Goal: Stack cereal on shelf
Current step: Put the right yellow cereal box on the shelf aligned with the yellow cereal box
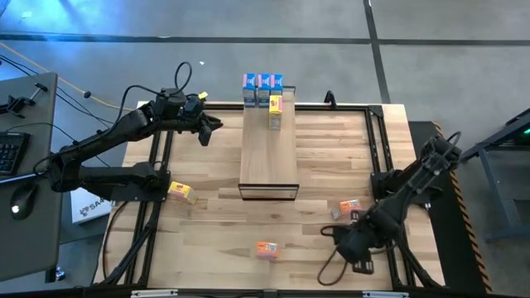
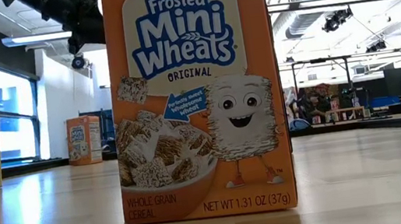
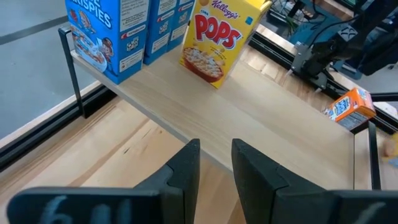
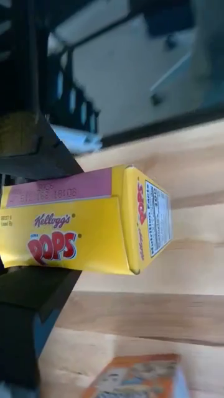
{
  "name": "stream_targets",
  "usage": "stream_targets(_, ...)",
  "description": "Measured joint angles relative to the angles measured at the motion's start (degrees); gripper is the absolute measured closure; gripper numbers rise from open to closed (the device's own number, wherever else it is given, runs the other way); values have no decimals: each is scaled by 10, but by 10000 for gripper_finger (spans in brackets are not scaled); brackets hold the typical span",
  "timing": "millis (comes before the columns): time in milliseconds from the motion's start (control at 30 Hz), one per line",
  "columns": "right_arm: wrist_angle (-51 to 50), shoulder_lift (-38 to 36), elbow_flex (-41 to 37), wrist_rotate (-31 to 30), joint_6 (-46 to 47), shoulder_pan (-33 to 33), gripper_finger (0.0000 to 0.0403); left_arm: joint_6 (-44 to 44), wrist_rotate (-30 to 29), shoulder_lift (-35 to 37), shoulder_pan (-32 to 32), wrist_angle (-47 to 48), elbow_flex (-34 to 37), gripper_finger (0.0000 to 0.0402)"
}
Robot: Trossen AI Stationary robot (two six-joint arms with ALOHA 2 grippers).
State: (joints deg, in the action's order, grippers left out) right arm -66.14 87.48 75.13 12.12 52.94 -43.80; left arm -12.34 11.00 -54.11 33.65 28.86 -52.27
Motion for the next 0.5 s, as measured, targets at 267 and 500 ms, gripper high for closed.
stream_targets(267, -39, 0, 166, -10, 33, 106, 229, 5, -8, 0, 0, 0, 0, 316)
stream_targets(500, -36, -1, 299, -86, 66, 222, 229, 24, -8, 0, 0, -1, 0, 316)
